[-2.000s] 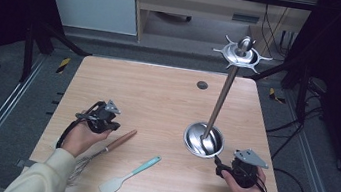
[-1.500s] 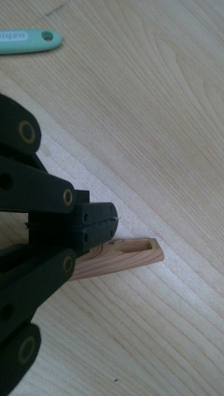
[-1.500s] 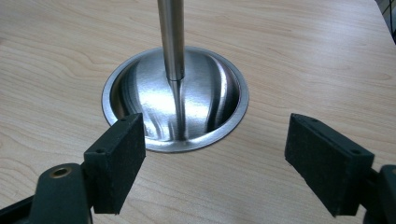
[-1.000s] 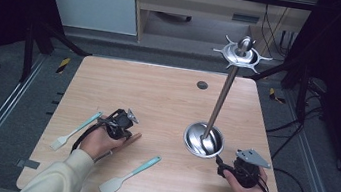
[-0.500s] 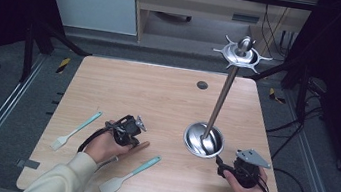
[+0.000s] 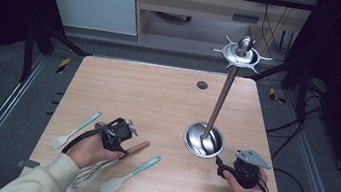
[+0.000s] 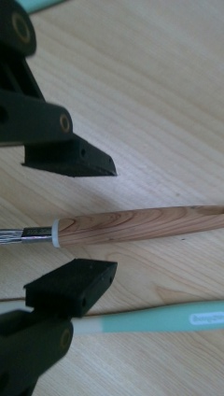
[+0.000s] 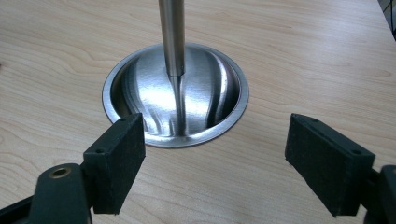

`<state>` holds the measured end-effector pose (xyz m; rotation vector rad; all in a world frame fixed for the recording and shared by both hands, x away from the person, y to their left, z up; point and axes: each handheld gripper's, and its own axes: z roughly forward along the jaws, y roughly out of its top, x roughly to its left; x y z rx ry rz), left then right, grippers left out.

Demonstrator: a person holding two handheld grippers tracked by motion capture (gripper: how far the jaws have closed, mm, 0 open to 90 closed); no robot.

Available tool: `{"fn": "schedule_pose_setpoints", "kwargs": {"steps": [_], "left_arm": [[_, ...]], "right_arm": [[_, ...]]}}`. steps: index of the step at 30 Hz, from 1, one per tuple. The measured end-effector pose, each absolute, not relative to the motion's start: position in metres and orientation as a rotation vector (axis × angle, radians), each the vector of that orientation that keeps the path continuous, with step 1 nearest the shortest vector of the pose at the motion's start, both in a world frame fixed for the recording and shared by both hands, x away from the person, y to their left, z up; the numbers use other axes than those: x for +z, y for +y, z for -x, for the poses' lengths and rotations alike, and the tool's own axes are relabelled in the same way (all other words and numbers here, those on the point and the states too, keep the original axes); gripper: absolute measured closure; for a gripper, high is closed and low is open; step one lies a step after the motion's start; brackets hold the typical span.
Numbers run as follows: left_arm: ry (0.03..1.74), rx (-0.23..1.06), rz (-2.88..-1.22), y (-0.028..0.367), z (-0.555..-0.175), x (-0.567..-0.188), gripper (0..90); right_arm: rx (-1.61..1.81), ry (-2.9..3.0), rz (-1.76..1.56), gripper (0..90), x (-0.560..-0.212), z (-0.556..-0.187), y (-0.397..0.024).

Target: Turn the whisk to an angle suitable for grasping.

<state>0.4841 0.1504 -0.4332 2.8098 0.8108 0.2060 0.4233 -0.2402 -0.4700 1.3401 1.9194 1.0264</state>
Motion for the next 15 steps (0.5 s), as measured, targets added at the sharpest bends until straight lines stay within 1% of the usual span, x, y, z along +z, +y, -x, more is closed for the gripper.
{"fn": "schedule_pose_setpoints", "kwargs": {"steps": [2, 4, 7, 9, 15], "left_arm": [[0.819, 0.157, -2.83, 0.151, -0.485, -0.441, 44.3], [0.815, 0.148, -2.84, 0.152, -0.485, -0.443, 47.1], [0.82, 0.12, -2.854, 0.152, -0.486, -0.448, 47.9], [0.813, 0.079, -2.866, 0.152, -0.487, -0.451, 48.9], [0.808, 0.052, -2.874, 0.151, -0.486, -0.456, 50.0]], "right_arm": [[1.029, 1.918, -1.347, 20.3, -0.47, -0.423, -0.241], [1.029, 1.919, -1.343, 20.2, -0.47, -0.424, -0.241], [1.031, 1.922, -1.343, 20.2, -0.47, -0.424, -0.24], [1.028, 1.921, -1.337, 20.2, -0.47, -0.424, -0.241], [1.028, 1.921, -1.342, 20.1, -0.47, -0.424, -0.241]]}}
